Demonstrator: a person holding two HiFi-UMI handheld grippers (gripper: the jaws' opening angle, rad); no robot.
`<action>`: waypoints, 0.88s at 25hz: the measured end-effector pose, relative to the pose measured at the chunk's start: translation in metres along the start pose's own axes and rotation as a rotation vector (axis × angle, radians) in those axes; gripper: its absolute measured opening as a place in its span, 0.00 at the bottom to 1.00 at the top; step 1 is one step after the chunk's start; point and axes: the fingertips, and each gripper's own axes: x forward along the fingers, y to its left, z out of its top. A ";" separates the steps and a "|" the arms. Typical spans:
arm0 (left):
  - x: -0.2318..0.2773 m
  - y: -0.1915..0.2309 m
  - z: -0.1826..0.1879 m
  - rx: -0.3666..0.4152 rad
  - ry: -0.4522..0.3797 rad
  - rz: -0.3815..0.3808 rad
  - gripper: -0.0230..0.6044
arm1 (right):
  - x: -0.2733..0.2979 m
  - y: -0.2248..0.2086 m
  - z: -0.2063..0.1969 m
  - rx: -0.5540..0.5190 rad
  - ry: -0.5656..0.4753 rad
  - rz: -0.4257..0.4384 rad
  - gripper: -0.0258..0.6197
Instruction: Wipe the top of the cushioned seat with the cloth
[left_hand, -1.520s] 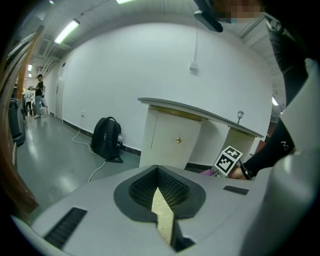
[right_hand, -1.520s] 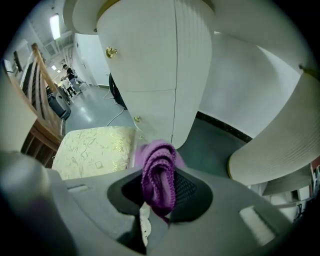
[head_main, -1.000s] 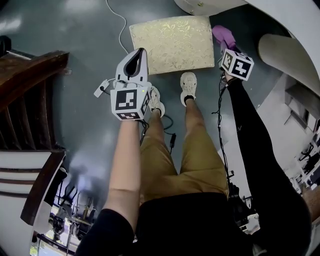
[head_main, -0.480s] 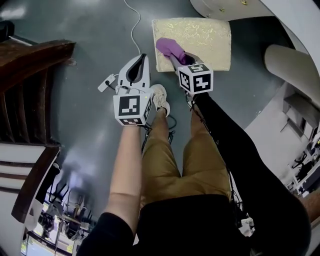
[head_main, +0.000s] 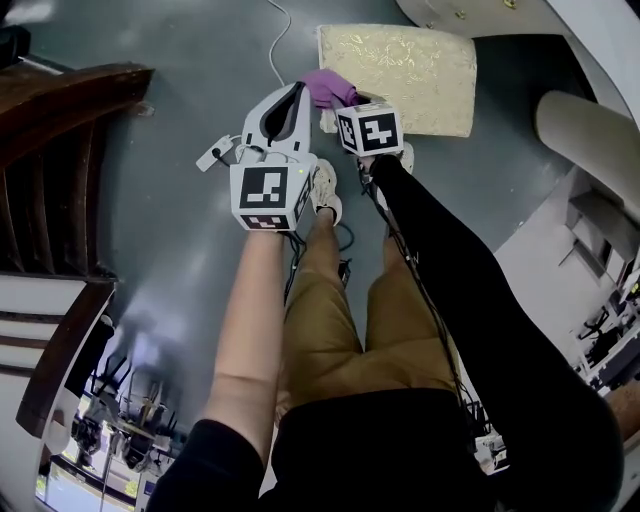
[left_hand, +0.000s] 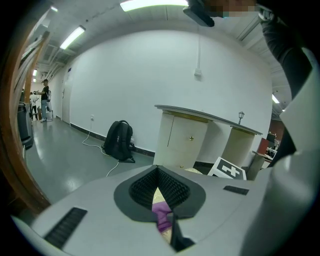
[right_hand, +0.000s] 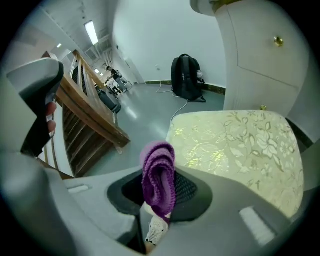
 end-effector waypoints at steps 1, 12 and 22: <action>0.003 -0.005 0.002 0.003 -0.003 -0.005 0.05 | -0.004 -0.008 -0.002 0.003 -0.001 -0.013 0.17; 0.040 -0.073 0.015 0.016 -0.006 -0.037 0.05 | -0.073 -0.162 -0.017 0.087 -0.029 -0.167 0.17; 0.076 -0.137 0.018 0.016 -0.001 -0.046 0.05 | -0.137 -0.303 -0.036 0.139 -0.016 -0.321 0.17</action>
